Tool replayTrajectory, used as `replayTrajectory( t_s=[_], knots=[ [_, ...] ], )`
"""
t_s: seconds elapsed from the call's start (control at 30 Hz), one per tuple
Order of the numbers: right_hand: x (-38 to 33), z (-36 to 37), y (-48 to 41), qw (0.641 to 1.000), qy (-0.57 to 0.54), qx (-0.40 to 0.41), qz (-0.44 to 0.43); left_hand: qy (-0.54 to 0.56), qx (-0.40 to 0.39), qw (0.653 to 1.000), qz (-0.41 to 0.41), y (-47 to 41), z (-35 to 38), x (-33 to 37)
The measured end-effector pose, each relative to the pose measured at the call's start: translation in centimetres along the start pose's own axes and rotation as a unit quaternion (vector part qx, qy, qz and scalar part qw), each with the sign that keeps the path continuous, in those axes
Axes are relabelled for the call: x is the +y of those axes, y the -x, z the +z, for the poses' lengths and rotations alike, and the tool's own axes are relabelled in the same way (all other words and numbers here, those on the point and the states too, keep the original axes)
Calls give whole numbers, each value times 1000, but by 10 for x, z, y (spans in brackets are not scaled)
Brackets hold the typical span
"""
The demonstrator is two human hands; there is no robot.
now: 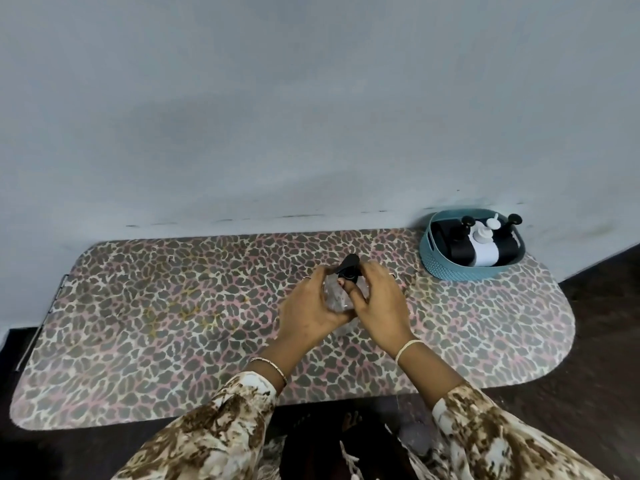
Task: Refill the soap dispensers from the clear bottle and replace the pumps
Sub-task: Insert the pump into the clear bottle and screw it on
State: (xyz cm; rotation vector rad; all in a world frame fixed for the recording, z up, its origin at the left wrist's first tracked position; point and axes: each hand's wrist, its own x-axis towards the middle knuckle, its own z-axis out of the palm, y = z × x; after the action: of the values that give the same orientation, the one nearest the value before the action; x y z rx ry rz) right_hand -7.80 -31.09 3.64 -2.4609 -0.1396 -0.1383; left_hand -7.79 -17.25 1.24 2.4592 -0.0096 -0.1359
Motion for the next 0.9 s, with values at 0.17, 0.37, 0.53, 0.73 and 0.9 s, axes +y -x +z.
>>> replayTrajectory(
  t_s=[0.17, 0.37, 0.53, 0.73, 0.9],
  knots=[
    [2, 2, 10, 999, -42, 0, 32, 29, -44, 997, 58, -5, -2, -5],
    [17, -4, 11, 989, -115, 36, 87, 53, -82, 990, 104, -30, 2, 11],
    [36, -30, -15, 984, -106, 83, 114, 65, -88, 985, 134, -66, 15, 44],
    [67, -57, -57, 980, -123, 98, 125, 94, -92, 982, 136, -118, 37, 79],
    [93, -69, -92, 983, -128, 75, 113, 87, -81, 985, 128, -152, 50, 94]
  ],
)
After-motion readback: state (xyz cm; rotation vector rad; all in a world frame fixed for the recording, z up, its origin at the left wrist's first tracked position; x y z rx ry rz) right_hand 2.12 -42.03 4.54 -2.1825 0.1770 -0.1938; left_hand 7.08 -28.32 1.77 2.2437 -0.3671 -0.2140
